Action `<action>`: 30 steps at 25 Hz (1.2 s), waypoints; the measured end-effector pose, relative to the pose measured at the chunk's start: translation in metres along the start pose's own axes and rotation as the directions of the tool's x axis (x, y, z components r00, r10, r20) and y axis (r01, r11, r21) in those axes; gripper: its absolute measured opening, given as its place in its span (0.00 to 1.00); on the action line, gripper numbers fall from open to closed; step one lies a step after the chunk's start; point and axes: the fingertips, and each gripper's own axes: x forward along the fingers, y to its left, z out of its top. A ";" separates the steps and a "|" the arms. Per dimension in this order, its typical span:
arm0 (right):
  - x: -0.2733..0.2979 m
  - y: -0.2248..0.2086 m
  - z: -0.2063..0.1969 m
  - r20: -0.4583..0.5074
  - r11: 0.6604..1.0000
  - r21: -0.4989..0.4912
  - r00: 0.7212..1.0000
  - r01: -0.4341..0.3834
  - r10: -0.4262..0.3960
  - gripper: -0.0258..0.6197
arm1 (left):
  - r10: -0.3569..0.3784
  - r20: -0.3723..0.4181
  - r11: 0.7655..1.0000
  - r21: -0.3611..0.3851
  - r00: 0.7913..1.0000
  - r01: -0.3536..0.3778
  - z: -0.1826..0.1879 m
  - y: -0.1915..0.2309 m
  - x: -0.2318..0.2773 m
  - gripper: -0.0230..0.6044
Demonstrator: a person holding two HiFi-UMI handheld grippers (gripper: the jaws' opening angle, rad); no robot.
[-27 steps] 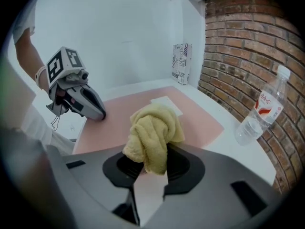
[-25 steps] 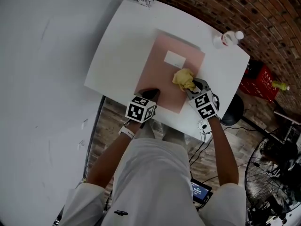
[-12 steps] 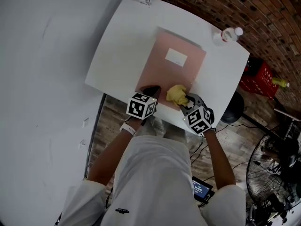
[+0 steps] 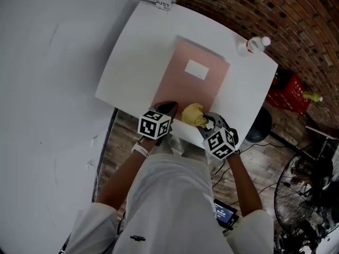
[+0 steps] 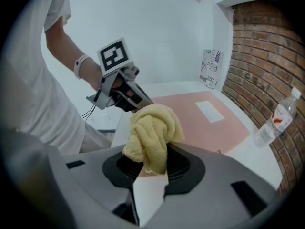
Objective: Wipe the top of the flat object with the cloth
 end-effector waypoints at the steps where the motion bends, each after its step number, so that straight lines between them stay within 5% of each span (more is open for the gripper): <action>1: -0.002 -0.012 0.006 0.020 0.999 0.018 0.999 0.028 -0.028 0.23 | 0.002 0.010 1.000 0.005 1.000 -0.002 0.001 0.000 -0.003 0.06; 7: -0.007 -0.085 0.028 0.112 0.975 0.174 0.981 0.139 -0.160 0.22 | -0.008 0.042 0.999 0.039 0.999 0.007 0.006 0.006 -0.013 0.06; 10: -0.006 -0.115 0.031 0.089 0.972 0.137 0.975 0.191 -0.204 0.23 | 0.004 0.036 0.998 0.059 0.999 -0.006 0.008 0.012 -0.017 0.06; 14: 0.005 -0.149 0.032 0.037 0.980 0.130 0.987 0.148 -0.154 0.22 | 0.014 0.042 0.998 0.067 0.999 -0.017 0.008 0.017 -0.017 0.06; 30: 0.043 -0.233 0.040 -0.143 0.980 0.036 0.972 0.194 -0.187 0.22 | 0.051 0.008 0.996 0.066 0.999 -0.052 -0.001 0.026 -0.011 0.06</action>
